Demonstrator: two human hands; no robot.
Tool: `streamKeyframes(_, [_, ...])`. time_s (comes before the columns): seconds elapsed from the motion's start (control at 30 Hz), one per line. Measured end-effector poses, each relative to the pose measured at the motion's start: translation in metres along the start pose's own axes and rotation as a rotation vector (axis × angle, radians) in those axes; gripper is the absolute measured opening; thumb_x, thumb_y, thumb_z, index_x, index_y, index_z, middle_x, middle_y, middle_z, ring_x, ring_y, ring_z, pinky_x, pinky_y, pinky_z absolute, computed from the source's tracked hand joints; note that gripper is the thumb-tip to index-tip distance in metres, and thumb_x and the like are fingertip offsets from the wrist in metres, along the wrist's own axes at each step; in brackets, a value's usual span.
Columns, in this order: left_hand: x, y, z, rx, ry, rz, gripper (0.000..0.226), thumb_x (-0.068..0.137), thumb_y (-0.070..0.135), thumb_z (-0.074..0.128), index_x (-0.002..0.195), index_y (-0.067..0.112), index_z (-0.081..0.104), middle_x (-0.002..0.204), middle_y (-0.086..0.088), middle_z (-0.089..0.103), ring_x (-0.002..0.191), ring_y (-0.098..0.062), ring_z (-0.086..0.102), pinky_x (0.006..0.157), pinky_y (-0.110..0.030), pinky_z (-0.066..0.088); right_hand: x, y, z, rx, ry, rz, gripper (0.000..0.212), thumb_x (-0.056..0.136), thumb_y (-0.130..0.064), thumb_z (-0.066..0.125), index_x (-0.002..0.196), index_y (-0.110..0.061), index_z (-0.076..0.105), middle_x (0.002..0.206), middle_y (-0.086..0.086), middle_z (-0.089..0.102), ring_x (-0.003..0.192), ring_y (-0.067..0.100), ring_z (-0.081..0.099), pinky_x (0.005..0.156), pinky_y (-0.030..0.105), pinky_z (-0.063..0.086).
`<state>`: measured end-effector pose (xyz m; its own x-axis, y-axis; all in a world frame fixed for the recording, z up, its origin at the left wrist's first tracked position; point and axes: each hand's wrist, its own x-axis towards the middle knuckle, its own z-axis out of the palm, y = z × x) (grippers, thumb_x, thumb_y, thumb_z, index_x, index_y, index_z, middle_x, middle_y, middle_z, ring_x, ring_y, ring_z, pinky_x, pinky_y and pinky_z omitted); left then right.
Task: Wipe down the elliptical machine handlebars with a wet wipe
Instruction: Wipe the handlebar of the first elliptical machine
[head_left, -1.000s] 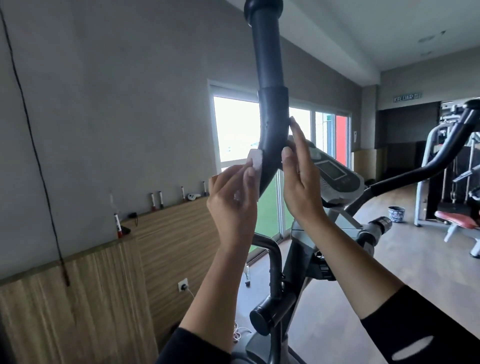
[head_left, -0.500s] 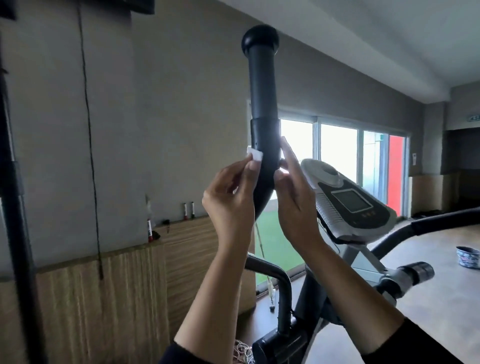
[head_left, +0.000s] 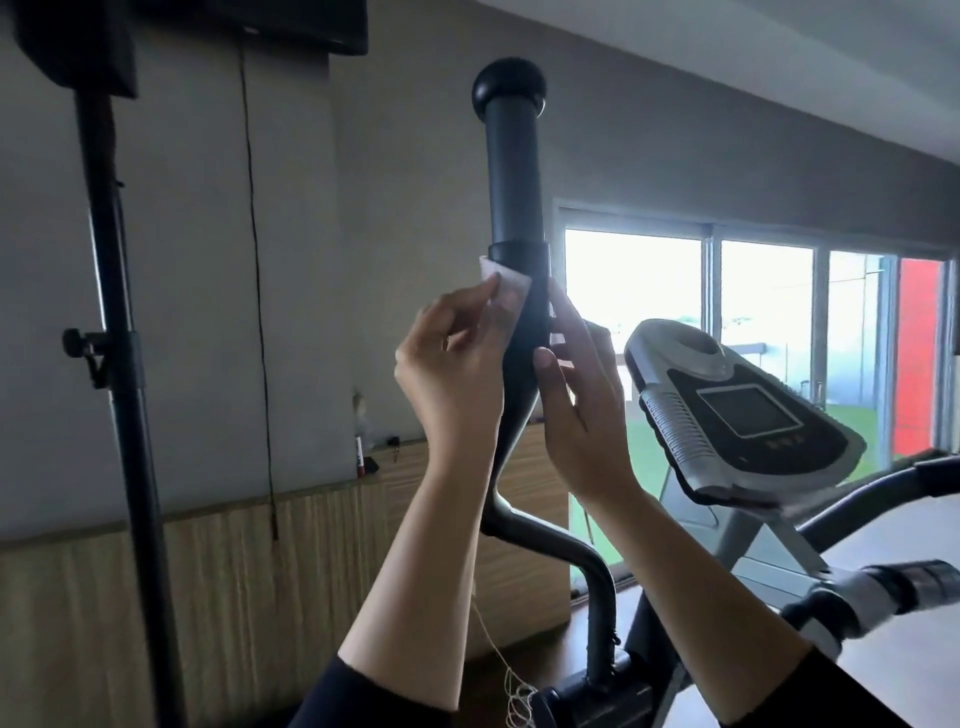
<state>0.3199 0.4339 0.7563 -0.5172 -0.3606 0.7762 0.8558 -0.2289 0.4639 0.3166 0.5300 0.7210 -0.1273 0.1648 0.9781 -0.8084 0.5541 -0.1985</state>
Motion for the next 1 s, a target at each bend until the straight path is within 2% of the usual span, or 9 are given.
streamKeyframes(0.07, [-0.010, -0.004, -0.006, 0.002, -0.005, -0.016, 0.012, 0.076, 0.027, 0.080, 0.087, 0.021, 0.077, 0.082, -0.002, 0.074, 0.077, -0.019, 0.070, 0.072, -0.040, 0.057, 0.001, -0.002, 0.001, 0.021, -0.001, 0.009, 0.045, 0.099, -0.013, 0.041, 0.144, -0.009, 0.038, 0.116, 0.008, 0.050, 0.101, 0.012, 0.057, 0.085, 0.012, 0.049])
streamKeyframes(0.23, [0.006, 0.009, 0.006, 0.023, 0.032, -0.002, 0.008, 0.075, 0.028, 0.081, 0.081, 0.029, 0.075, 0.077, 0.003, 0.073, 0.074, -0.014, 0.069, 0.075, -0.041, 0.058, 0.002, 0.000, 0.002, -0.004, 0.006, -0.019, 0.045, 0.099, -0.012, 0.041, 0.143, -0.007, 0.039, 0.110, -0.001, 0.046, 0.102, 0.005, 0.052, 0.087, 0.010, 0.045])
streamKeyframes(0.33, [0.003, 0.008, 0.006, 0.033, 0.032, -0.001, 0.009, 0.077, 0.028, 0.079, 0.085, 0.026, 0.076, 0.079, 0.002, 0.073, 0.072, -0.010, 0.068, 0.072, -0.031, 0.057, 0.002, -0.001, 0.001, -0.026, 0.026, -0.024, 0.043, 0.099, -0.010, 0.040, 0.142, -0.005, 0.041, 0.110, 0.001, 0.047, 0.101, -0.007, 0.047, 0.088, 0.006, 0.040])
streamKeyframes(0.57, [0.003, 0.004, 0.001, 0.016, 0.010, -0.039, 0.015, 0.078, 0.029, 0.078, 0.091, 0.021, 0.078, 0.079, 0.006, 0.075, 0.072, -0.008, 0.070, 0.069, -0.026, 0.056, 0.013, -0.007, 0.000, -0.087, 0.050, -0.073, 0.042, 0.099, -0.014, 0.040, 0.140, -0.018, 0.039, 0.118, -0.009, 0.044, 0.104, -0.009, 0.045, 0.090, 0.007, 0.040])
streamKeyframes(0.7, [0.017, -0.002, 0.003, 0.023, -0.051, 0.001, 0.019, 0.083, 0.031, 0.074, 0.097, 0.019, 0.077, 0.082, 0.001, 0.075, 0.064, -0.003, 0.064, 0.059, -0.016, 0.049, 0.014, -0.010, 0.008, -0.142, 0.086, -0.084, 0.042, 0.099, -0.020, 0.040, 0.139, -0.008, 0.042, 0.121, 0.011, 0.047, 0.106, 0.003, 0.047, 0.088, 0.006, 0.042])
streamKeyframes(0.77, [0.006, -0.012, -0.009, -0.001, -0.113, -0.007, 0.020, 0.083, 0.027, 0.073, 0.099, 0.015, 0.076, 0.084, 0.000, 0.075, 0.065, -0.006, 0.066, 0.057, -0.015, 0.047, 0.012, -0.010, 0.009, -0.197, 0.080, -0.090, 0.046, 0.098, -0.026, 0.038, 0.140, -0.009, 0.043, 0.123, 0.014, 0.049, 0.111, 0.013, 0.049, 0.090, 0.013, 0.044])
streamKeyframes(0.83, [0.004, -0.017, -0.019, -0.043, -0.183, -0.024, 0.021, 0.083, 0.025, 0.073, 0.100, 0.013, 0.076, 0.083, 0.002, 0.075, 0.068, -0.008, 0.070, 0.056, -0.021, 0.052, 0.012, -0.012, 0.010, -0.253, 0.083, -0.090, 0.047, 0.098, -0.026, 0.039, 0.142, -0.009, 0.042, 0.124, 0.013, 0.050, 0.112, 0.019, 0.050, 0.090, 0.019, 0.046])
streamKeyframes(0.93, [0.031, -0.015, -0.013, -0.074, -0.232, -0.026, 0.019, 0.082, 0.026, 0.075, 0.096, 0.013, 0.077, 0.075, 0.008, 0.075, 0.068, -0.014, 0.072, 0.059, -0.038, 0.059, 0.011, -0.018, 0.013, -0.297, 0.107, -0.077, 0.043, 0.099, -0.014, 0.042, 0.141, -0.004, 0.040, 0.123, 0.013, 0.049, 0.109, 0.017, 0.050, 0.086, 0.010, 0.042])
streamKeyframes(1.0, [0.045, -0.011, -0.006, -0.183, -0.237, -0.082, 0.016, 0.081, 0.022, 0.076, 0.094, 0.012, 0.078, 0.078, 0.006, 0.075, 0.072, -0.012, 0.072, 0.066, -0.039, 0.060, 0.009, -0.022, 0.014, -0.342, 0.108, -0.078, 0.043, 0.098, -0.007, 0.042, 0.141, -0.002, 0.041, 0.119, 0.010, 0.049, 0.106, 0.014, 0.051, 0.084, 0.006, 0.040])
